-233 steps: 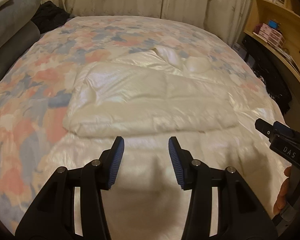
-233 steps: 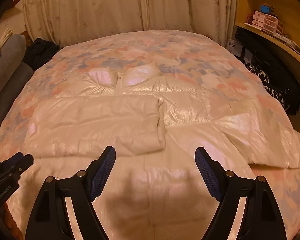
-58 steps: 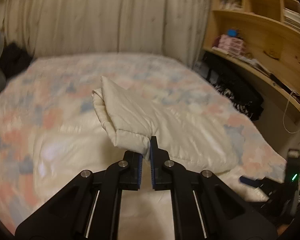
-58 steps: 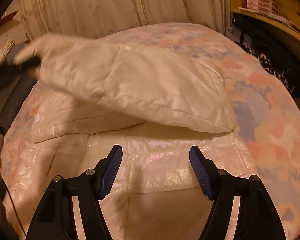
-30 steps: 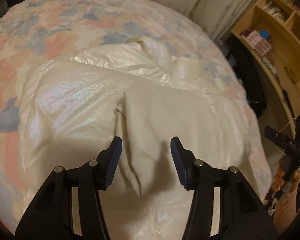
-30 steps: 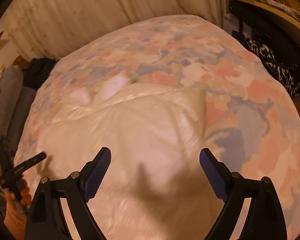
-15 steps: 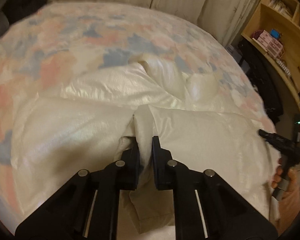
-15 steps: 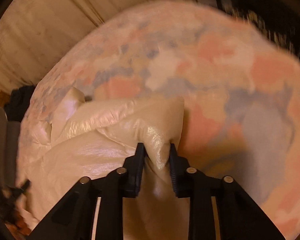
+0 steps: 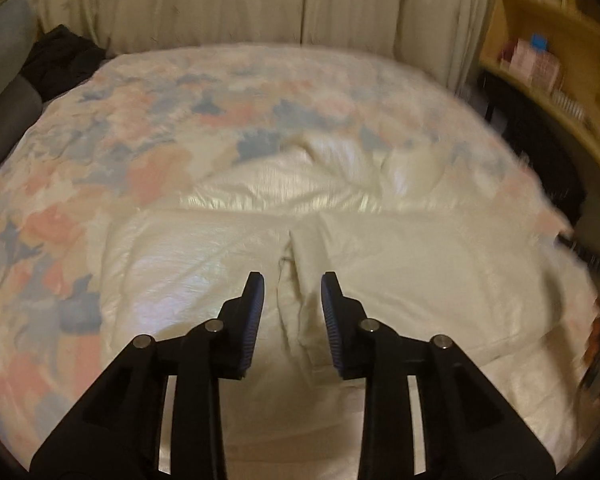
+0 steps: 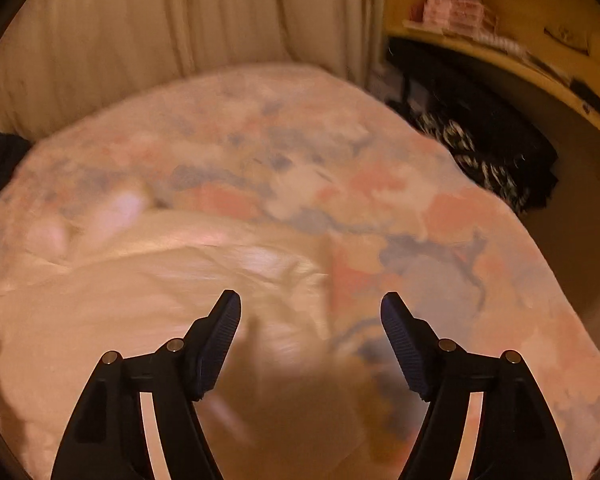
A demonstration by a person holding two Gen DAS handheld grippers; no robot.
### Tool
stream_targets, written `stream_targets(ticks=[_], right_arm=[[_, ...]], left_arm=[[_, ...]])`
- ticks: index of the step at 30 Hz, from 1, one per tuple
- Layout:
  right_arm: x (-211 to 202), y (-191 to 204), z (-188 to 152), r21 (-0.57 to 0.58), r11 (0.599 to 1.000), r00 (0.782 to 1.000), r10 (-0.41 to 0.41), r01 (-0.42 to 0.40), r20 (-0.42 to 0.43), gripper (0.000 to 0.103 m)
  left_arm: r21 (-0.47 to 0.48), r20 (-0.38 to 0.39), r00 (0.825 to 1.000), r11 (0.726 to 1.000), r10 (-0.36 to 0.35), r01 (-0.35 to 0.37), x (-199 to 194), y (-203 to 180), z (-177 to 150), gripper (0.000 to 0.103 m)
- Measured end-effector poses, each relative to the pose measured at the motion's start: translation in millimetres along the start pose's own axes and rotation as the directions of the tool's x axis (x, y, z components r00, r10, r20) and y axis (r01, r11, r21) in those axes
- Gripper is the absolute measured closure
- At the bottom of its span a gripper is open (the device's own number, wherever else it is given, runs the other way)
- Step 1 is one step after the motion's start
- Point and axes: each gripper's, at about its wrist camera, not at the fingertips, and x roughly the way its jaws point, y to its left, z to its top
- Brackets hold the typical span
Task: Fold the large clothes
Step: 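Grasp the jacket fabric with the left gripper while the right gripper pinches the folded edge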
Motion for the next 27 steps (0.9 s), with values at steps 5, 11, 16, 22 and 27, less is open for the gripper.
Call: stream_targets(ticks=[5,11,16,22,27], right_arm=[[-10.9,87.8,-16.2,-0.117,0.972,0.979,0.197,-0.203,-0.059,0.062],[16.5,141.8,-51.3,-0.169,0.963,0.970,0.182,-0.209,-0.160,0.062],[30.0,88.1,-54.8,-0.131,0.988,0.991,0.064,-0.080,-0.118,0.064],[35.8,-4.0,-53.5,0.017,0.998,0.989,-0.055,0.058,-0.139,0.062],[32.2,-21.0,-62.4,0.100,0.994,0.987,-0.017,0.033,-0.162,0.048]], left_arm=[[-0.063,0.005,0.996,0.994,-0.089,0.089,-0.7,-20.3,2.4,0.077],[-0.019,-0.109,0.994,1.000,-0.027,0.025,55.4,-57.5,-17.6,0.088],[-0.036,-0.126,0.991,0.998,-0.050,0.046,71.9,-34.7,-29.9,0.101],[-0.068,-0.142,0.985,0.994,-0.100,0.091,69.9,-11.8,-28.7,0.102],[-0.102,-0.153,0.983,0.991,-0.100,0.085,71.7,-9.9,-25.8,0.102]])
